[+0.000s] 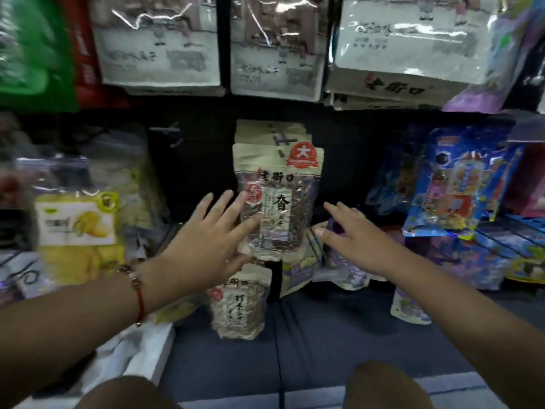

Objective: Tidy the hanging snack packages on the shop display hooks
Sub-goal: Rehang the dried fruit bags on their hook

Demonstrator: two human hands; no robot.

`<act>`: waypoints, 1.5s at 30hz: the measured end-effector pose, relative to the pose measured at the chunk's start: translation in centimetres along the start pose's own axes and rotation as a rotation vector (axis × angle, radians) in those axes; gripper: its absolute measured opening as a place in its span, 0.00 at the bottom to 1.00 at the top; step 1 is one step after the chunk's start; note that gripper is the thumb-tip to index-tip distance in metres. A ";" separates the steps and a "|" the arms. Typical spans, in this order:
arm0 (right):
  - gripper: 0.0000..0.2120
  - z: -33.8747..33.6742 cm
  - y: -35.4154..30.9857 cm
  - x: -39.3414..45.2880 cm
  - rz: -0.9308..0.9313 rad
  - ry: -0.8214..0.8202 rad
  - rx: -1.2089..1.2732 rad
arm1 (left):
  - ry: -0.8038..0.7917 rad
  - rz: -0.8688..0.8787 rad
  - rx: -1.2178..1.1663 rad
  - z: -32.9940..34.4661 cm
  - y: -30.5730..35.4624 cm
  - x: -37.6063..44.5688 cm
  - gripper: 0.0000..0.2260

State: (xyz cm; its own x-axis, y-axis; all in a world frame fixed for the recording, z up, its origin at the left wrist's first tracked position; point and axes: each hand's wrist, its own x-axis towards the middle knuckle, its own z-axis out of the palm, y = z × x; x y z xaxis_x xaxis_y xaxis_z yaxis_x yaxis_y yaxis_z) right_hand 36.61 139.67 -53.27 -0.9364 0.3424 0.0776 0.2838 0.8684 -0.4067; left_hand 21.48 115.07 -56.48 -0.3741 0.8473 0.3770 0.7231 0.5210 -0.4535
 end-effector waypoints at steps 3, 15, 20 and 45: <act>0.36 2.3 -3.1 0.0 -0.117 -0.091 -0.017 | -0.135 -0.117 0.012 1.2 -2.4 -4.8 0.34; 0.37 9.0 -13.1 0.0 -0.437 -0.285 -0.054 | -0.358 -0.318 0.062 -1.8 -5.8 -15.9 0.35; 0.37 8.6 -17.4 1.0 -0.489 -0.282 -0.043 | -0.319 -0.409 0.061 -2.4 -8.2 -17.9 0.34; 0.26 19.4 -27.2 11.3 -0.188 -0.074 0.896 | -0.184 -0.300 -0.341 6.6 -22.4 -22.0 0.29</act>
State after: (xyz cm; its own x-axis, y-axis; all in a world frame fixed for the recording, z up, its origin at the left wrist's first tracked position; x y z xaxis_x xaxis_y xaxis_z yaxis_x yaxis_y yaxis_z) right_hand 14.25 112.94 -59.02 -0.9705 0.1733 0.1678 -0.1116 0.2938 -0.9493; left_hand 9.70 85.46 -59.91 -0.6691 0.6851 0.2881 0.7052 0.7076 -0.0450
